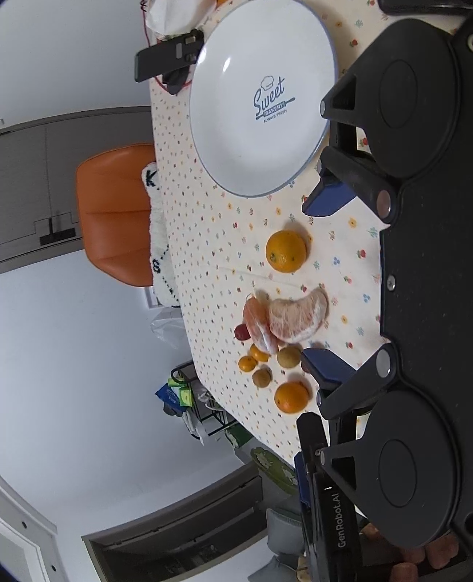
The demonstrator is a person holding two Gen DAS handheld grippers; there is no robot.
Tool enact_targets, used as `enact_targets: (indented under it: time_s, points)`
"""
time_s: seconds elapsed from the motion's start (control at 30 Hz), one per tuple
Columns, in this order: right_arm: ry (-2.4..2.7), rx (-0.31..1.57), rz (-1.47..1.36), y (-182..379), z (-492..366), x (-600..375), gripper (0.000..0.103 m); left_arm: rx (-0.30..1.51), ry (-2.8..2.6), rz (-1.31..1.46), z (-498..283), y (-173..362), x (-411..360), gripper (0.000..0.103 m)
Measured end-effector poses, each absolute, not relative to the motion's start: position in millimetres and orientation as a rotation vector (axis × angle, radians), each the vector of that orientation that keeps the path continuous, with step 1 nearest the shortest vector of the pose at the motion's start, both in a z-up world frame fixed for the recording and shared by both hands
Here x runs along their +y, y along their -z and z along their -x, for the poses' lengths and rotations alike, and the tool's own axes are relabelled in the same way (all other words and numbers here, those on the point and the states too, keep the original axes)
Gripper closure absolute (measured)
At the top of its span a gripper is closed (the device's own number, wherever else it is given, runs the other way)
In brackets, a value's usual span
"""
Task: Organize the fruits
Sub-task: 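Grasp the orange with the right gripper while the left gripper grasps a red plum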
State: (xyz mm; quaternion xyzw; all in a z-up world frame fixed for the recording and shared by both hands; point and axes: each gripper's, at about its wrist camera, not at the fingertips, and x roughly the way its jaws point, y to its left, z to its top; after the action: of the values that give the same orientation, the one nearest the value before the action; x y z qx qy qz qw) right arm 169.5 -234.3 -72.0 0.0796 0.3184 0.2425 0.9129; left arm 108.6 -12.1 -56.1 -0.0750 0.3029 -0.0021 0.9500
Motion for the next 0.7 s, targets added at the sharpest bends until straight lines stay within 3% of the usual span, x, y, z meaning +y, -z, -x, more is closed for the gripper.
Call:
enact_targets:
  time_s: [0.3,0.57,0.7]
  points:
    - [-0.497,0.708,-0.191,85.0,-205.0,-229.9,0.035,0.686,0.002,0.182,-143.9,79.1,-8.1,0.052]
    - [-0.496,0.757,-0.197,97.4,-230.5,-225.2,0.043,0.718,0.028,0.190,-161.2,91.6,-13.4,0.054]
    - [-0.493,0.752,-0.182,100.8,-236.5,-222.6,0.047,0.757,0.028,0.188,-170.3,101.9,-15.9,0.062]
